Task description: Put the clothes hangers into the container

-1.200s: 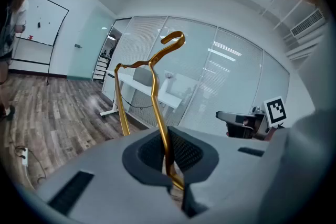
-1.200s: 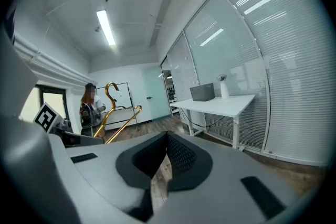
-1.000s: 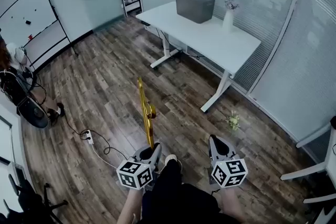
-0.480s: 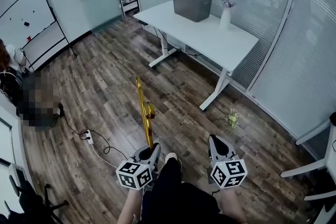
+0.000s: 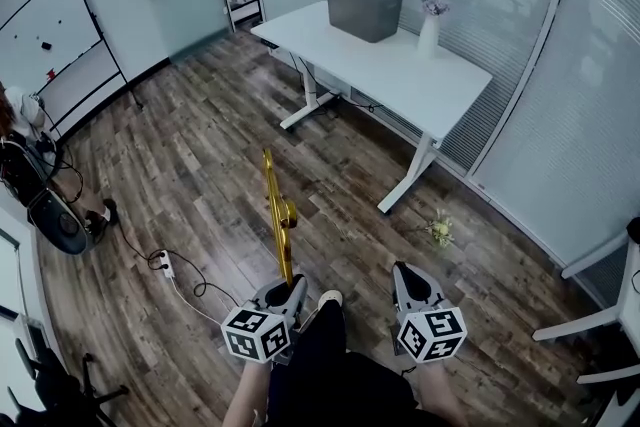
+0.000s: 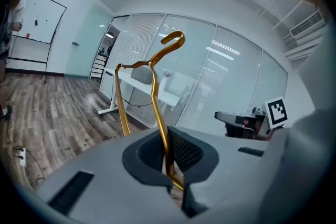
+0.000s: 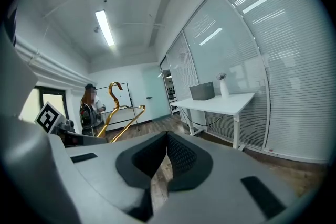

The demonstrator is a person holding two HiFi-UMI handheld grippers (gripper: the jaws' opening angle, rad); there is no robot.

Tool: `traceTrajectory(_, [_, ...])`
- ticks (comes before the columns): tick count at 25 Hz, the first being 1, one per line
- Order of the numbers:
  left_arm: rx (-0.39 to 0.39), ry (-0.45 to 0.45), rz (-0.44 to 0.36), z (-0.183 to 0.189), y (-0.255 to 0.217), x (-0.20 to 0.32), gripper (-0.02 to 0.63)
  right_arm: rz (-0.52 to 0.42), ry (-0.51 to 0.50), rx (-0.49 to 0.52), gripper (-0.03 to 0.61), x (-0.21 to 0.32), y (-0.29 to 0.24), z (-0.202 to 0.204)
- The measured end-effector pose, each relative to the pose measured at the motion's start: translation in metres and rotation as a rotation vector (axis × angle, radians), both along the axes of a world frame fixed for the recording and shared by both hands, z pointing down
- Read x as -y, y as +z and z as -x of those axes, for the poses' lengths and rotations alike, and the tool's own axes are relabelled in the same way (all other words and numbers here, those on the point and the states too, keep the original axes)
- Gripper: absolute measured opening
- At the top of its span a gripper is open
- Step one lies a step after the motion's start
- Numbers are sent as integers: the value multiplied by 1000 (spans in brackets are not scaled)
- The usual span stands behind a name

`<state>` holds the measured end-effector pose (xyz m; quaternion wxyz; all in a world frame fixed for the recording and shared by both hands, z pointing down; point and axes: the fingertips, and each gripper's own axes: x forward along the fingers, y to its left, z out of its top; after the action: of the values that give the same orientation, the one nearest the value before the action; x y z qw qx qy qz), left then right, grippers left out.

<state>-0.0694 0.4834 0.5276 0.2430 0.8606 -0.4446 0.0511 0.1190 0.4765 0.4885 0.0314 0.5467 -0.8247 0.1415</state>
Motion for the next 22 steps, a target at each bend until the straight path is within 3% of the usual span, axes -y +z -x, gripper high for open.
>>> traceTrajectory(22, [-3, -7, 1, -4, -13, 148, 8, 18, -18, 4, 26, 152, -10, 1])
